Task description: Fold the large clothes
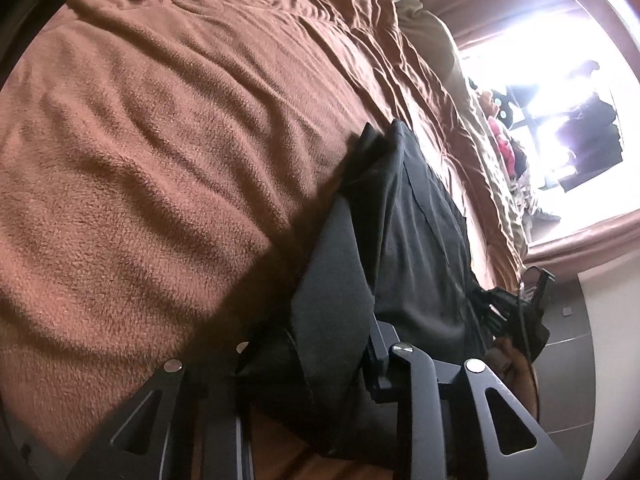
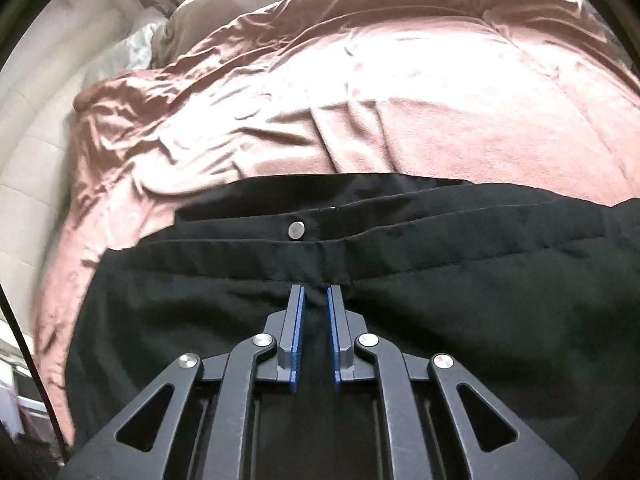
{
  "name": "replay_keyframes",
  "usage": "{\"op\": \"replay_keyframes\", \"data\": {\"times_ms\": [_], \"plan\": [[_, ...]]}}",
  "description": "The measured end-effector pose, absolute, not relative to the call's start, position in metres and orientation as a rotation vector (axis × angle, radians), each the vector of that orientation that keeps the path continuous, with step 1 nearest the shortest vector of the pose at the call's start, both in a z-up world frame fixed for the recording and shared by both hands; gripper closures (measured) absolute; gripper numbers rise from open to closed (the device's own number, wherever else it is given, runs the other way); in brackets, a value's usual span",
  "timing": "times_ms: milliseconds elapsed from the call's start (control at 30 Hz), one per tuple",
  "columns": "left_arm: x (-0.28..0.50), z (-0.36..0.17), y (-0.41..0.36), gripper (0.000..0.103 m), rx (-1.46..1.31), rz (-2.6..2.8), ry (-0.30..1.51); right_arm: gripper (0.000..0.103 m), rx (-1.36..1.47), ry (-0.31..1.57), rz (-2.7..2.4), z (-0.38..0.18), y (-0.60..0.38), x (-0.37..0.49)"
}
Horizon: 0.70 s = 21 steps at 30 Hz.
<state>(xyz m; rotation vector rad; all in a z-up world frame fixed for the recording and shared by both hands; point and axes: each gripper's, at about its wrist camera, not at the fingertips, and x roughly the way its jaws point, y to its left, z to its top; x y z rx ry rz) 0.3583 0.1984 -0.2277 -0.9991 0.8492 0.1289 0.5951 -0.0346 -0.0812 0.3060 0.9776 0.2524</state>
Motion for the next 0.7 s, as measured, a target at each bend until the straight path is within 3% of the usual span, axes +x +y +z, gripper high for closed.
{"op": "replay_keyframes", "data": {"times_ms": [267,700], "plan": [[0.354,-0.216,0.196,0.086,-1.034,0.096,0.793,0.096,0.301,0.903,0.319,-0.048,-0.049,0.530],[0.355,-0.157,0.176,0.089,-1.042,-0.060,0.652,0.096,0.284,0.911,0.396,-0.054,-0.067,0.423]]}}
